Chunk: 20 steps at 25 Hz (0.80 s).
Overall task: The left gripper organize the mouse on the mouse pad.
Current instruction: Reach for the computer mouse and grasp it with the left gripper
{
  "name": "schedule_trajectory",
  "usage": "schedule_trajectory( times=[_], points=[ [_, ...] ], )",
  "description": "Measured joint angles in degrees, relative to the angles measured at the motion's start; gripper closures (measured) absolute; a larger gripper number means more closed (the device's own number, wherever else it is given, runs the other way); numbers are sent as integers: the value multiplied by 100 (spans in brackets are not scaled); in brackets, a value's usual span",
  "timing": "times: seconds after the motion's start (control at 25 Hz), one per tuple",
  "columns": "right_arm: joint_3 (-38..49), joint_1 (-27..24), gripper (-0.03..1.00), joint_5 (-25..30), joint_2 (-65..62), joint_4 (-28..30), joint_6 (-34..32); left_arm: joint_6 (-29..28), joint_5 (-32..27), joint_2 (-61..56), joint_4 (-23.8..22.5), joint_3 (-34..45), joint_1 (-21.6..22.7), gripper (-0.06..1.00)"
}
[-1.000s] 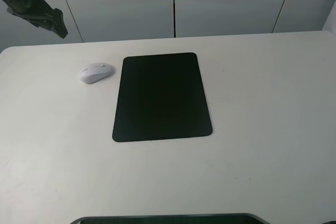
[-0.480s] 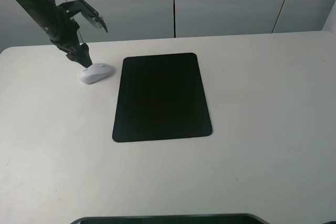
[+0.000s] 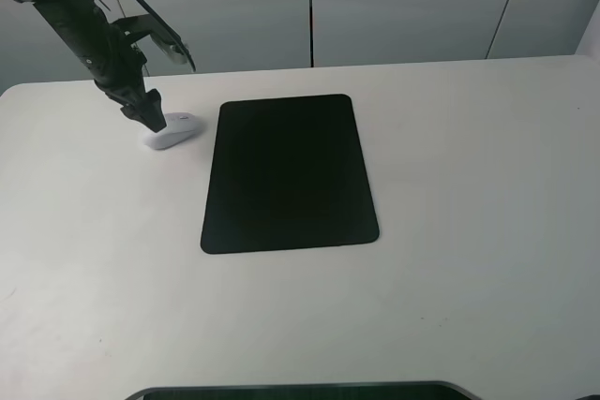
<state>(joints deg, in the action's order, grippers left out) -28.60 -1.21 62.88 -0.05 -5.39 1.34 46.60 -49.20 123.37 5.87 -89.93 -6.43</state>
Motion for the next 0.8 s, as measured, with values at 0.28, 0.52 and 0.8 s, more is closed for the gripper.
schedule_trajectory(
  times=[0.28,0.52,0.8],
  points=[
    [0,0,27,0,0,0,0,0,97,133,0,0,-5,20],
    [0,0,27,0,0,0,0,0,165,203,0,0,-5,20],
    [0,0,27,0,0,0,0,0,224,318,0,0,-5,20]
  ],
)
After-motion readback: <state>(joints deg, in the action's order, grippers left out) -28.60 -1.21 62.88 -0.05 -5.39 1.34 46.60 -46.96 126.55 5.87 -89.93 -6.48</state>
